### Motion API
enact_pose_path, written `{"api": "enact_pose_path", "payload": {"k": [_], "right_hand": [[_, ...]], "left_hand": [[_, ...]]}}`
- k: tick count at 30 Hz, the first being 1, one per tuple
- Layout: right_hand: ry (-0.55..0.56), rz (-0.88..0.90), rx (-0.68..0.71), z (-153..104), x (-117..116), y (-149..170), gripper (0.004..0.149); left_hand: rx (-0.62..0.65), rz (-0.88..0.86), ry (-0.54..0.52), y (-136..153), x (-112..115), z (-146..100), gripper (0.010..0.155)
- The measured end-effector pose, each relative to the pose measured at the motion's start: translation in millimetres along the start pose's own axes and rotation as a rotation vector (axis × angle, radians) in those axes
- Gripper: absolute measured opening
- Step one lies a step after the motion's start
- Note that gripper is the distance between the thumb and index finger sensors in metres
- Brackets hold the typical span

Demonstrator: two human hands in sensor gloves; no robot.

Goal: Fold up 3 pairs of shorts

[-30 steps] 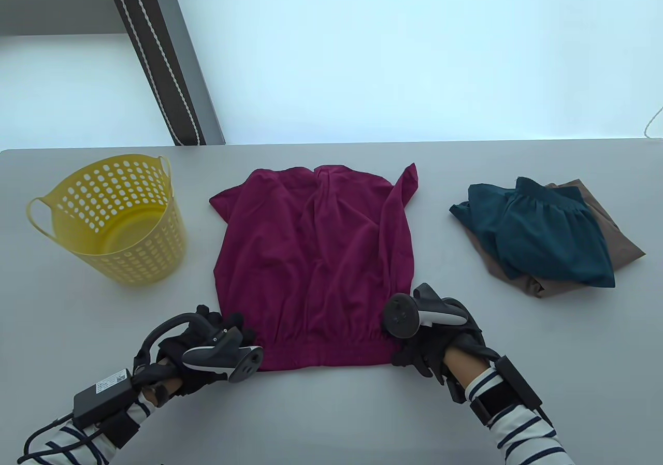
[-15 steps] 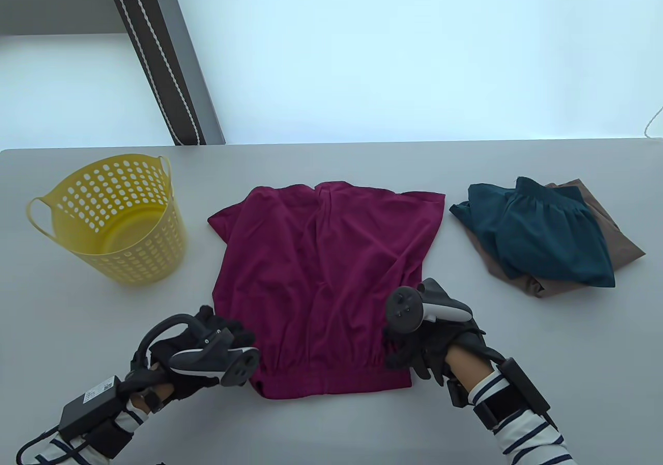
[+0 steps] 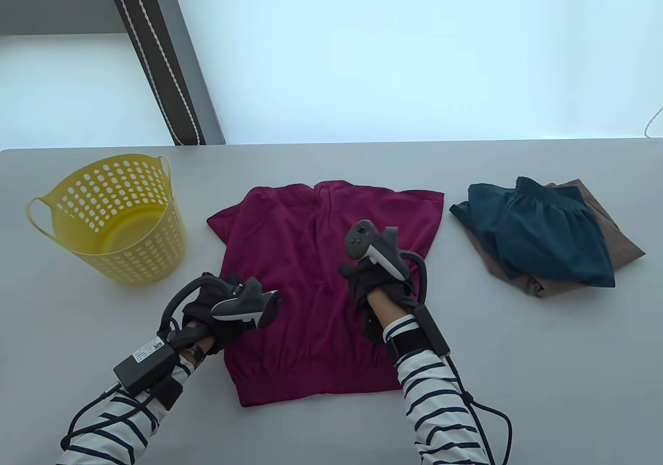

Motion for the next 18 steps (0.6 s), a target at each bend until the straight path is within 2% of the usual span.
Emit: {"api": "enact_pose_path", "payload": {"k": [2, 5, 7, 10, 13, 16, 17, 18], "right_hand": [[0.014, -0.068, 0.002, 5, 0, -8, 0.078], [-0.126, 0.083, 0.029, 17, -21, -7, 0.083], [-0.150, 0.106, 0.036, 23, -31, -3, 0.085], [-0.128, 0.051, 0.071, 28, -37, 4, 0.082], [-0.093, 0.082, 0.134, 29, -37, 9, 0.078], [-0.099, 0.080, 0.151, 26, -38, 14, 0.076], [-0.080, 0.064, 0.157, 23, -36, 15, 0.078], [-0.027, 0.049, 0.163, 19, -31, 17, 0.080]], "left_hand": [[0.076, 0.011, 0.000, -16, -4, -12, 0.085], [0.238, 0.009, -0.029, -45, -10, -35, 0.078], [0.362, -0.003, -0.039, -68, -10, -49, 0.073], [0.500, -0.020, -0.033, -95, -7, -64, 0.068], [0.574, 0.005, -0.033, -111, -7, -74, 0.067], [0.571, 0.002, -0.070, -109, -12, -74, 0.072], [0.530, -0.011, -0.119, -104, -17, -73, 0.075], [0.384, -0.013, -0.264, -89, -28, -70, 0.077]]}}
Point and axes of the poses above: the tracker on the back of each hand, its own y axis roughly to the little-finger side, its own z axis roughly from the wrist to the fingertips, x = y × z, the point moved 5 cm from there along z, roughly from the wrist to the fingertips, and after that the axes turned 5 degrees about x, right-handed, at the moved point
